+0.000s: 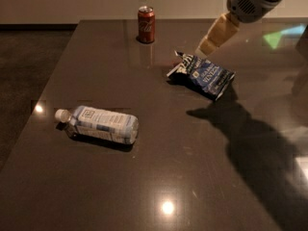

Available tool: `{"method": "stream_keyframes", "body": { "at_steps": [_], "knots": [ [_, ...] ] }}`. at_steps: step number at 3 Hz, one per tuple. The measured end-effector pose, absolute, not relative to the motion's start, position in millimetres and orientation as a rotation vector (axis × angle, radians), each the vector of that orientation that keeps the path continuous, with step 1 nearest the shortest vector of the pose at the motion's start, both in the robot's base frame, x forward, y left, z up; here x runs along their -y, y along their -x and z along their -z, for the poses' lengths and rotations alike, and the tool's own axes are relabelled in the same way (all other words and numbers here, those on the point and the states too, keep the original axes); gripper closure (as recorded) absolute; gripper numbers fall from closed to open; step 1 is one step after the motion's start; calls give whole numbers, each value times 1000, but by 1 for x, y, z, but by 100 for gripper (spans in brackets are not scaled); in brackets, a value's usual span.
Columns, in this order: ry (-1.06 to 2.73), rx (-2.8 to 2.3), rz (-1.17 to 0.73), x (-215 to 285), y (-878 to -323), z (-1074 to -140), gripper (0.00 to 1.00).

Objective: Pick coke can

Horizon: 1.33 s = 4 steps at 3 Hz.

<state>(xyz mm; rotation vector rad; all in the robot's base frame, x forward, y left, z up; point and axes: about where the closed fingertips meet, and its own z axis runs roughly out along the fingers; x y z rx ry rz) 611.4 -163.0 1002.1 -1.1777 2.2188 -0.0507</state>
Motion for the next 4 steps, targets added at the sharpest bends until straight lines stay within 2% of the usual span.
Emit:
{"method": "stream_keyframes", "body": {
  "at_steps": [1, 4],
  "knots": [
    [1059, -2226, 23, 156, -655, -995, 0],
    [825, -2185, -38, 133, -729, -976, 0]
  ]
}}
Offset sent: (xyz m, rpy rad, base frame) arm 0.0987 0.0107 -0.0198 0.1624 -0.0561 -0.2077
